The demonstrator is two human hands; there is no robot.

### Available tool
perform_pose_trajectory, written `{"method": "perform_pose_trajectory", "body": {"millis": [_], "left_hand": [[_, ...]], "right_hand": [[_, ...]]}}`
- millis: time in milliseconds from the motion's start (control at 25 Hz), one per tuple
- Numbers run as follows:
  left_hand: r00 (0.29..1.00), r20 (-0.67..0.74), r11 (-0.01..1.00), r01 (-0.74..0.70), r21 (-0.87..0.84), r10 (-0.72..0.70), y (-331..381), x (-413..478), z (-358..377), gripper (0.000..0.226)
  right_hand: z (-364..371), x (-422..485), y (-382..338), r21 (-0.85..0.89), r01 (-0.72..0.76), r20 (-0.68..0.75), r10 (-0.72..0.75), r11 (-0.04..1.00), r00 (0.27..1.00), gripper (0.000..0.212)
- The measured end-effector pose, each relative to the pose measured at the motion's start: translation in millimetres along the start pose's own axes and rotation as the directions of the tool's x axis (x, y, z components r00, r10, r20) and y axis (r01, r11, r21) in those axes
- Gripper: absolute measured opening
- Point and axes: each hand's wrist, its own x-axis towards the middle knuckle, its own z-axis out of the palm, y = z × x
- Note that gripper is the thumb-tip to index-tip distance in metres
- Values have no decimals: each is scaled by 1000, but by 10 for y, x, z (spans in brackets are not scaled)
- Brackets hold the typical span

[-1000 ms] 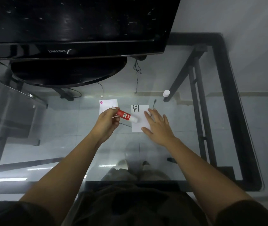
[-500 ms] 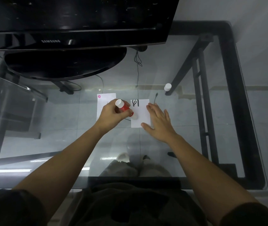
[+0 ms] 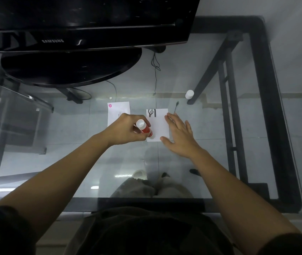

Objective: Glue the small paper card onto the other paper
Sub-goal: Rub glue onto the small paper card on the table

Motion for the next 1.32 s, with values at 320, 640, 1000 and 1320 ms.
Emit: {"method": "perform_pose_trajectory", "body": {"millis": [320, 640, 1000, 1320], "left_hand": [[989, 70, 979, -141, 150, 131, 32, 34, 1, 19], [990, 96, 981, -113, 159, 98, 74, 27, 27, 19], [999, -50, 995, 4, 102, 1, 108, 76, -35, 17], [988, -150, 986, 60, 152, -37, 147, 452, -149, 18]], "right_hand": [[-5, 1, -4, 20, -14, -8, 14, 1000, 1000, 72], [11, 9, 7, 13, -13, -20, 13, 1000, 1000, 73], [11, 7, 29, 43, 6, -25, -5, 999, 1000, 74], [-4, 10, 4, 36, 1, -13, -1, 999, 1000, 73]]}}
